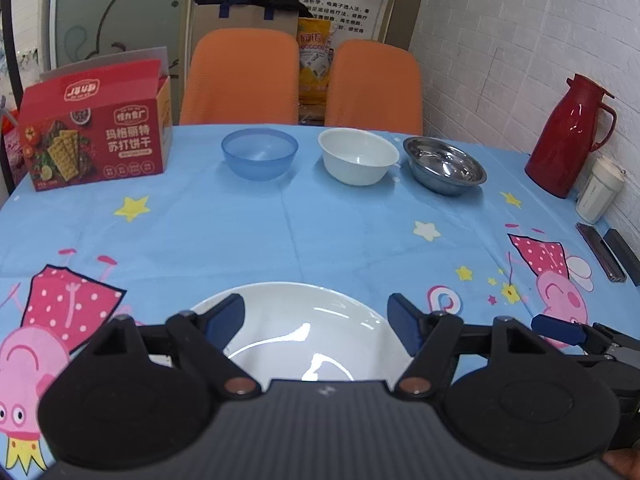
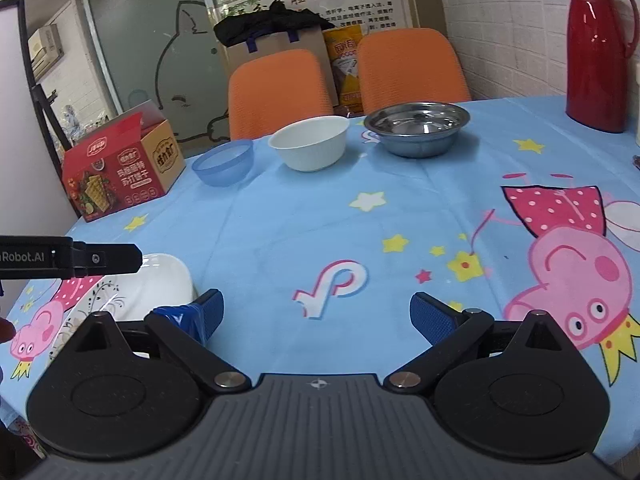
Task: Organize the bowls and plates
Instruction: 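Move the left tool to the rim of the steel bowl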
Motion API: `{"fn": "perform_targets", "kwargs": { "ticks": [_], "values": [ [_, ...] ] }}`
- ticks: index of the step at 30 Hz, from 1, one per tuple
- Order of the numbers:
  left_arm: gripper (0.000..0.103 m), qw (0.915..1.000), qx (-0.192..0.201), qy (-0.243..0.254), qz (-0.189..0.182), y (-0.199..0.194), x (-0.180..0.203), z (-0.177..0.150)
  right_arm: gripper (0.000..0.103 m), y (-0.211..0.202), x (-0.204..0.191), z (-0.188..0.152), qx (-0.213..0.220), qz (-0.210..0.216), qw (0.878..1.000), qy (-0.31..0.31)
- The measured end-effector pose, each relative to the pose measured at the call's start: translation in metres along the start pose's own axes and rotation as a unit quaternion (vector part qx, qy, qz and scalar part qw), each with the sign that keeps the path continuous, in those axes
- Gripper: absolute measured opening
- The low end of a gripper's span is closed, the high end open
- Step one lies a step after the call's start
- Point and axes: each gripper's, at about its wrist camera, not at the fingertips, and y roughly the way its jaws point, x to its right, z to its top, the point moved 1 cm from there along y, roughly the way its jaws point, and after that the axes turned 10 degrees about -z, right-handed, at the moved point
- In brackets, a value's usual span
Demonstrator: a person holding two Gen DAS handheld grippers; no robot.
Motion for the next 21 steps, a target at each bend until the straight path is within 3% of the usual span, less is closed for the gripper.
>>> {"fn": "perform_targets", "kwargs": {
  "ticks": [12,21],
  "values": [
    [0.071,0.9981,-0.035,0.050,0.003,0.048,0.044,0.031,0.088,0.022,0.070,0.021,-0.003,-0.002,0.998,0.058],
    [0.072,0.9952,-0.043,0.071,-0.051,0.105,0.062,0.101,0.088,0.045,0.109,0.065,0.020,-0.032,0.998,0.049]
  ]
}}
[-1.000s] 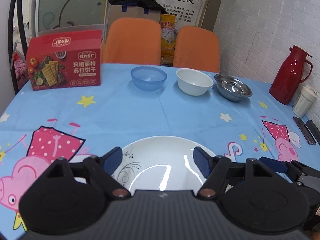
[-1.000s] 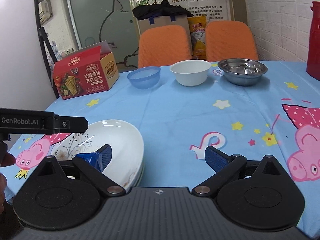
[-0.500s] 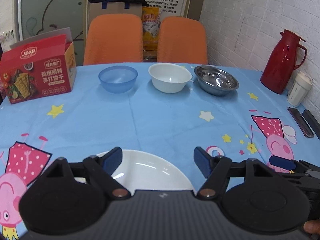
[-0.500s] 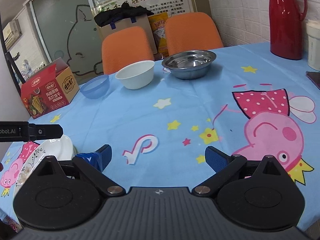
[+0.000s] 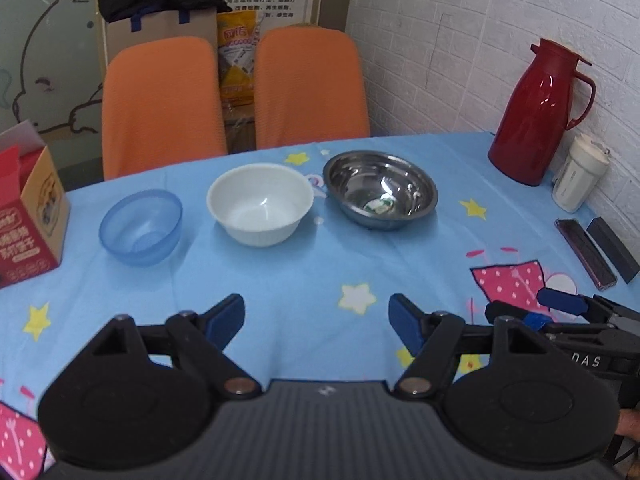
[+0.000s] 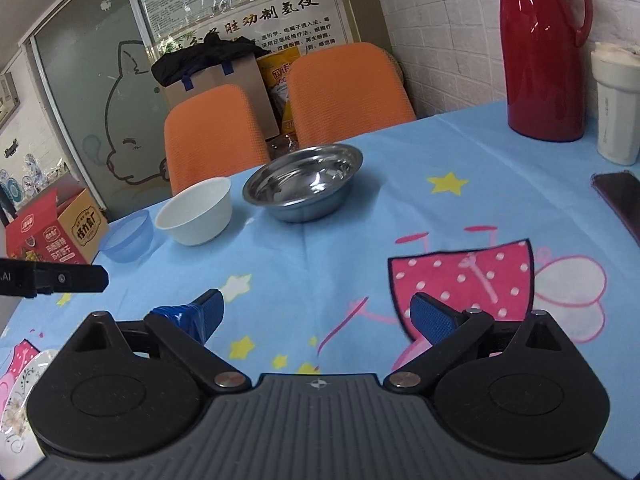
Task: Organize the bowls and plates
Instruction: 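Move the left tool to the rim of the steel bowl, then grip the steel bowl rim with the left tool and lift it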
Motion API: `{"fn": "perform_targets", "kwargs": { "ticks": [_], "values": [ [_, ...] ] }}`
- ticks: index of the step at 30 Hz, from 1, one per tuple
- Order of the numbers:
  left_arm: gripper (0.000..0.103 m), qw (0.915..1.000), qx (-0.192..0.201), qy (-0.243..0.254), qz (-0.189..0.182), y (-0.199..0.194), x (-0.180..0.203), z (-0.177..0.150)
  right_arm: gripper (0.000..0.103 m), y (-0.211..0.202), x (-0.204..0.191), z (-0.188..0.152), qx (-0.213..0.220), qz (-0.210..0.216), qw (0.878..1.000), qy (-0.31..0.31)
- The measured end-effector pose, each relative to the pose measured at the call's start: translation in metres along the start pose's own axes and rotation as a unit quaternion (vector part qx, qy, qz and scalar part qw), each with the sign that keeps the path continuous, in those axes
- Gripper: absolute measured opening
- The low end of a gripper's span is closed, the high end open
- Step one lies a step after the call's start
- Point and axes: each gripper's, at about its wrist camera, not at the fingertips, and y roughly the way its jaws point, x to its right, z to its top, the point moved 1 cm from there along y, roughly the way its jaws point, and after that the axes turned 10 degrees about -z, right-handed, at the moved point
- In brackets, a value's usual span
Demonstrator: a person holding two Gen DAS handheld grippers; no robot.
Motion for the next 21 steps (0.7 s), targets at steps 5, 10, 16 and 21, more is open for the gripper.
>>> {"fn": "perform_targets", "kwargs": {
  "ticks": [5,10,16,21],
  "values": [
    [0.072,0.9993,0.002,0.025,-0.029,0.054,-0.005,0.062,0.088,0.026,0.002,0.037,0.007,-0.011,1.000,-0.010],
    [0.072,0.9983,-0.022,0.009,-0.052,0.126,-0.025,0.110,0.088,0.078,-0.005,0.075,-0.013,-0.020,1.000,-0.017],
    [0.071,0.9957,-0.075,-0.006,-0.054,0.202,-0.046,0.124,0.087,0.142,-0.009,0.088,-0.050,-0.044,0.998,-0.023],
    [0.069,0.9940,-0.094,0.001,-0.056,0.227,-0.046,0.123,0.087,0.173,-0.015,0.088,-0.075,-0.041,0.996,-0.023]
  ]
}}
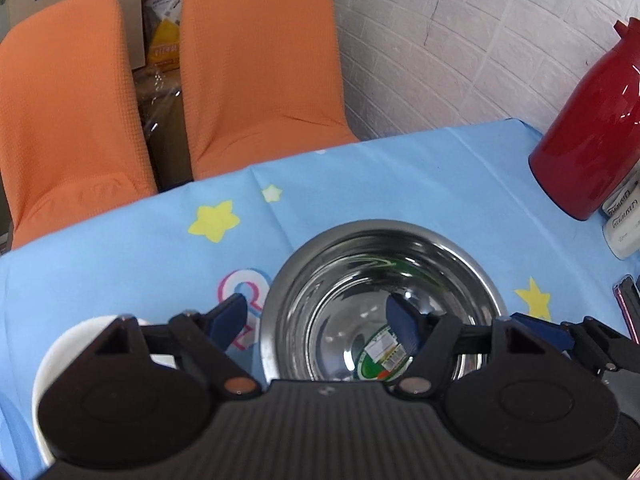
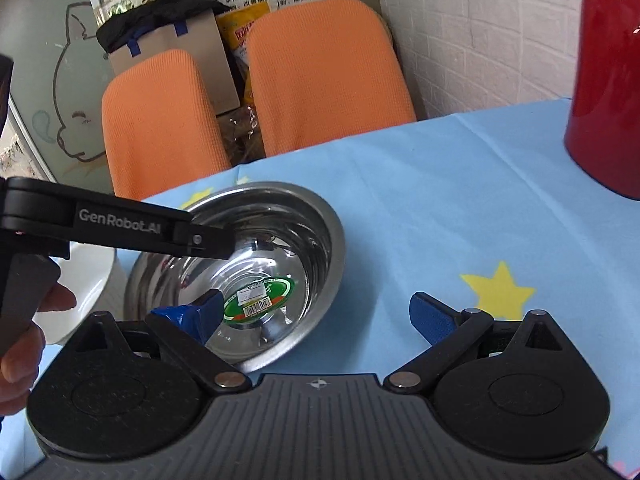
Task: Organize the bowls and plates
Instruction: 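Grip the steel bowl rim with the left tool and lift it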
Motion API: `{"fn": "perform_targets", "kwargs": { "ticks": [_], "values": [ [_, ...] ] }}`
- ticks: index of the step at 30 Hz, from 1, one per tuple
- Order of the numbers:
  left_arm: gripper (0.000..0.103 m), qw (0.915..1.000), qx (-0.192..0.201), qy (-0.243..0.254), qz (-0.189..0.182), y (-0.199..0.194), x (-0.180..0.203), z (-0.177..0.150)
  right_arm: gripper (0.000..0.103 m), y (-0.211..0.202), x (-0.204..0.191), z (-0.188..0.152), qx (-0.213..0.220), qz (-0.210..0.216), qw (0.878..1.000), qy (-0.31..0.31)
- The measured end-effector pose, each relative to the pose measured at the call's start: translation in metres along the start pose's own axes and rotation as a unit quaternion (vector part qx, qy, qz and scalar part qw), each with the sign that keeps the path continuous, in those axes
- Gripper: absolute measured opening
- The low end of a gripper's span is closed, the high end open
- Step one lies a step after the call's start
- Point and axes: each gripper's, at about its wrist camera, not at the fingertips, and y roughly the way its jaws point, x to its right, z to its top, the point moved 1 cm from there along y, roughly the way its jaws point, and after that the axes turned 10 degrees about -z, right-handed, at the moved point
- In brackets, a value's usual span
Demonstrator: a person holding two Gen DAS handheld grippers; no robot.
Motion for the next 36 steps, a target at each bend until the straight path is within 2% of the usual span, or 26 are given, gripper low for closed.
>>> {"fn": "perform_targets", "kwargs": {
  "ticks": [4,6,7,10,14,19,24,30,36],
  "values": [
    [0.060,0.9996,-0.013,0.024,-0.004,0.009,0.007,0.000,0.086,0.005,-0.009,-0.004,0.002,0.016,1.000,-0.015],
    [0.041,0.9992,-0.023,0.031,-0.008,0.013,0.010,-0.003,0.086,0.004,-0.014,-0.006,0.008,0.030,0.999,-0.027],
    [0.039,0.9989,-0.028,0.035,-0.013,0.014,0.012,-0.003,0.085,0.002,-0.016,-0.007,0.009,0.036,0.999,-0.030],
    [0.039,0.9985,-0.034,0.043,-0.006,0.015,0.017,-0.005,0.085,-0.003,-0.020,-0.008,0.005,0.042,0.999,-0.031],
    [0.039,0.9983,-0.036,0.044,-0.014,0.006,0.024,-0.009,0.085,-0.014,-0.018,-0.007,-0.002,0.049,0.999,-0.021],
    [0.041,0.9982,-0.037,0.047,-0.008,-0.017,0.045,-0.031,0.087,-0.040,-0.020,-0.017,0.002,0.043,0.999,-0.026],
    [0.041,0.9984,-0.049,0.021,-0.021,-0.052,0.062,-0.072,0.087,-0.072,-0.015,-0.042,-0.019,0.061,0.998,-0.002],
    [0.043,0.9982,-0.056,0.007,-0.021,-0.092,0.085,-0.132,0.088,-0.117,-0.023,-0.085,-0.029,0.071,0.997,-0.006],
    [0.044,0.9974,-0.065,-0.004,-0.030,-0.115,0.096,-0.183,0.088,-0.151,-0.032,-0.126,-0.035,0.070,0.997,-0.010]
  ]
}}
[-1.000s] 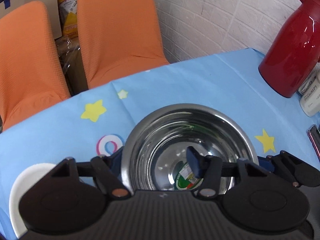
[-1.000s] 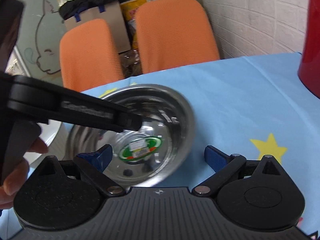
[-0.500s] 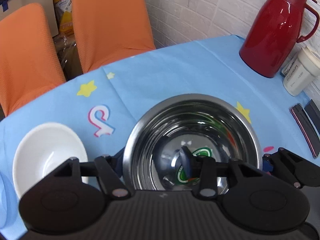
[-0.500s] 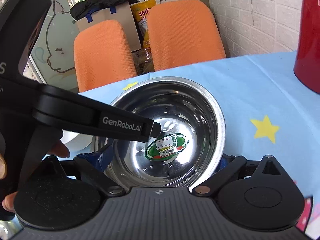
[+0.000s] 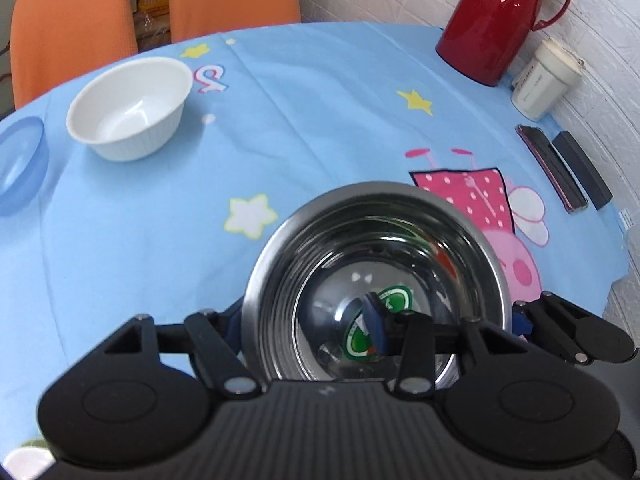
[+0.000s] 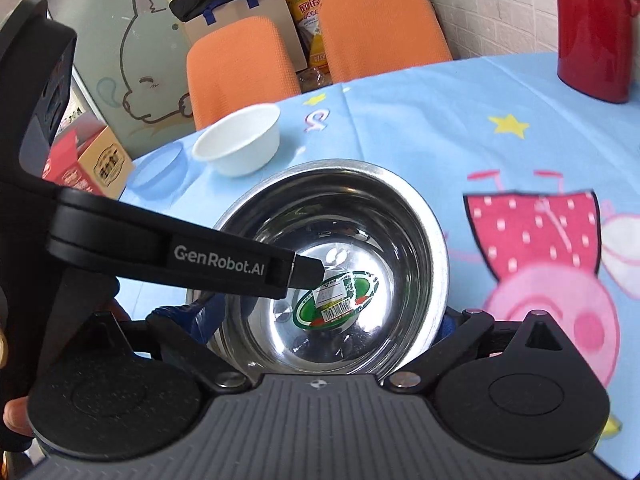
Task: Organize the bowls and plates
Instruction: 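Grip the steel bowl rim with the left tool and lift it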
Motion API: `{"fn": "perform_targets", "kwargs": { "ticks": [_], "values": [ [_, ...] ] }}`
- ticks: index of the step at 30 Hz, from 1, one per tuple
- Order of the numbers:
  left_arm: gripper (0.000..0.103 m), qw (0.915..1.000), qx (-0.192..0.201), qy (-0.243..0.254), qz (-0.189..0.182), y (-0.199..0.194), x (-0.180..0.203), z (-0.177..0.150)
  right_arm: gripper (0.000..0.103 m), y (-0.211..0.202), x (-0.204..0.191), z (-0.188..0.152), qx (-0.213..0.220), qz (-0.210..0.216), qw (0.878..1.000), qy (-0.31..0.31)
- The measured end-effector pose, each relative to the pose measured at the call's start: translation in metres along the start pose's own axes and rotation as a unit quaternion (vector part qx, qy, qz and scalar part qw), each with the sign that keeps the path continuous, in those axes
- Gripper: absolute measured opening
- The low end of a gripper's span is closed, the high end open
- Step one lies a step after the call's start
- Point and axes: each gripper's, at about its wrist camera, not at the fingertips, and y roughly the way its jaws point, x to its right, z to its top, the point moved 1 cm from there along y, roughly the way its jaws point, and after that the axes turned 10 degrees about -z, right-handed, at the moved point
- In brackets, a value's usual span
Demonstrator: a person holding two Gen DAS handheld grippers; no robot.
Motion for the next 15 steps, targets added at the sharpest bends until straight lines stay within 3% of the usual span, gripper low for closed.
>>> {"fn": "perform_targets", "kwargs": {
  "ticks": [8,12,15],
  "values": [
    [0.047,1.0000,0.001,-0.001,-0.002,-0.005,0.003,-0.028,0.088,-0.008,-0.006,-0.026,-0.008,0.005,1.000,0.016],
    [0.057,0.9999,0.004,-0.006,-0.008,-0.003,0.000,-0.033,0.087,-0.008,-0.005,-0.036,-0.014,0.010,1.000,0.011],
    [0.067,0.9995,0.030,0.005,0.006,-0.013,0.000,-0.035,0.086,-0.012,-0.004,-0.037,-0.007,0.004,1.000,0.007]
  ]
}}
